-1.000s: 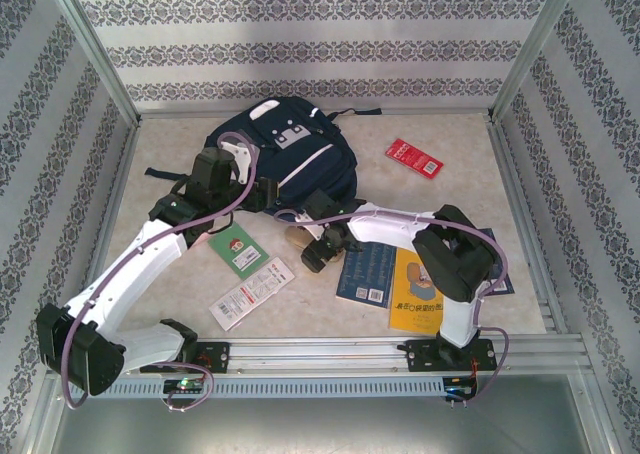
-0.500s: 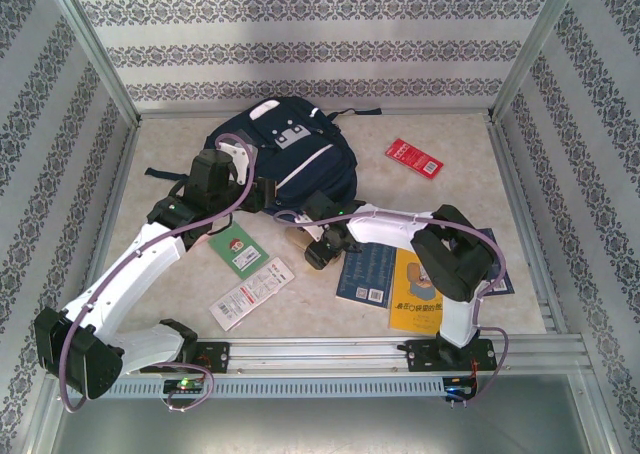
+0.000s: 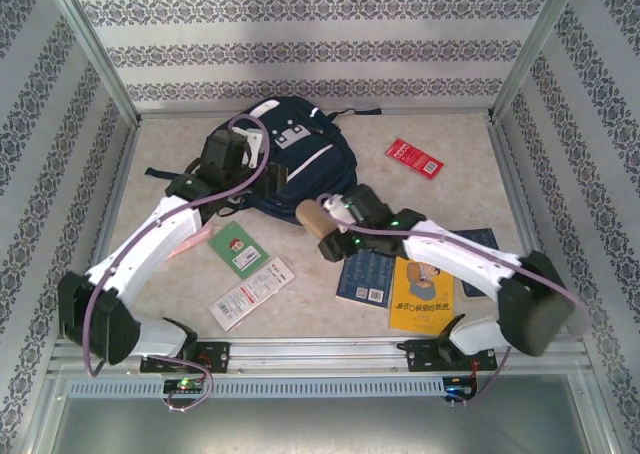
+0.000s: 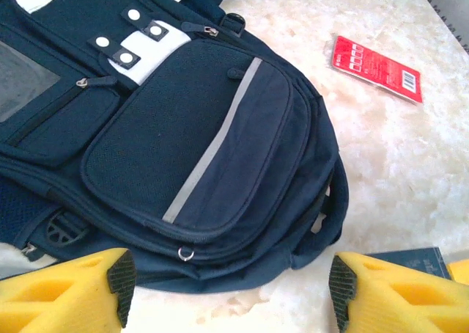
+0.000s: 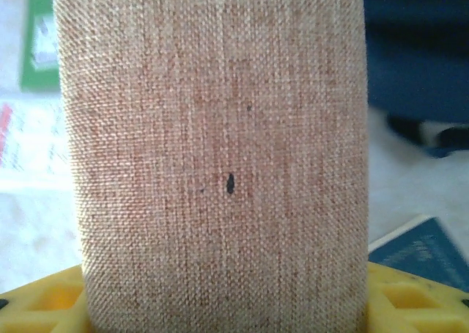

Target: Pack the student bag

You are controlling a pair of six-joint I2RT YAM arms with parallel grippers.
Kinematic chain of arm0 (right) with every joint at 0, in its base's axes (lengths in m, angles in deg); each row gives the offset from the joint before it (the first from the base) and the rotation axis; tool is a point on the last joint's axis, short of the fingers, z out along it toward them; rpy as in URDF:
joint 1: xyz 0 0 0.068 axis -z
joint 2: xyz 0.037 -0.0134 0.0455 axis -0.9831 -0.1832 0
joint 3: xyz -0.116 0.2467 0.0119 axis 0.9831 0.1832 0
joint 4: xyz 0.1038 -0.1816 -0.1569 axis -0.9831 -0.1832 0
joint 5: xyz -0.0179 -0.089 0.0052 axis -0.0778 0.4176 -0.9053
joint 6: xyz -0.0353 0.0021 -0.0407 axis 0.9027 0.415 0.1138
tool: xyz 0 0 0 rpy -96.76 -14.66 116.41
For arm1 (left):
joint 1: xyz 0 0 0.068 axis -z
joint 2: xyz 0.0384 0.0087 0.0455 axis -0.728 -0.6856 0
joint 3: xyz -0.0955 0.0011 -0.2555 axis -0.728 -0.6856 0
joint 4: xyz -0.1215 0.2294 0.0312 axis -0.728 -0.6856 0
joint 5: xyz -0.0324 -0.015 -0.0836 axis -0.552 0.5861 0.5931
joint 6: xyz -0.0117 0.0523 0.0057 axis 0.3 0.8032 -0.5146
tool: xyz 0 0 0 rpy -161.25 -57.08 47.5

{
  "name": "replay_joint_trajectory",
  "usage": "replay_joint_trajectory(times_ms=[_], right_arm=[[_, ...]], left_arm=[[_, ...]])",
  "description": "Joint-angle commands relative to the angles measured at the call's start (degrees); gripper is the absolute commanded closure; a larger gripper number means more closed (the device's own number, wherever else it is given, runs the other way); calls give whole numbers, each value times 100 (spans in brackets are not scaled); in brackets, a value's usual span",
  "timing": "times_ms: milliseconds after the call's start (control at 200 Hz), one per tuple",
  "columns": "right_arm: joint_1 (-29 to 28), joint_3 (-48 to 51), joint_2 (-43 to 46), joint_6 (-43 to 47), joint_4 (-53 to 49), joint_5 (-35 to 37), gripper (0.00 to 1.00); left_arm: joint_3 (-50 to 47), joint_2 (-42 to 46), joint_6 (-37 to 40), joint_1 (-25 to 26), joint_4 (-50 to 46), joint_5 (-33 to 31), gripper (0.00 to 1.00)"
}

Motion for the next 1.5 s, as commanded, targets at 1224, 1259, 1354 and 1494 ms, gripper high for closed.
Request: replay_joint_trajectory(times_ms=[1224, 1259, 1354, 1494], right_arm=[[1700, 743, 1282, -1212, 292, 124, 67], [1700, 751, 1257, -1213, 289, 117, 67], [1691, 777, 1211, -1206, 312, 81, 67], [1691, 795, 1166, -1204, 347, 146, 67]], left_arm=[[4095, -5394, 2, -671, -741, 4361, 54], [4150, -5451, 74, -653, -855, 4330, 58], [4190, -5511, 187, -643, -969, 4182, 67], [4335, -5506, 198, -634, -1003, 4136, 97]])
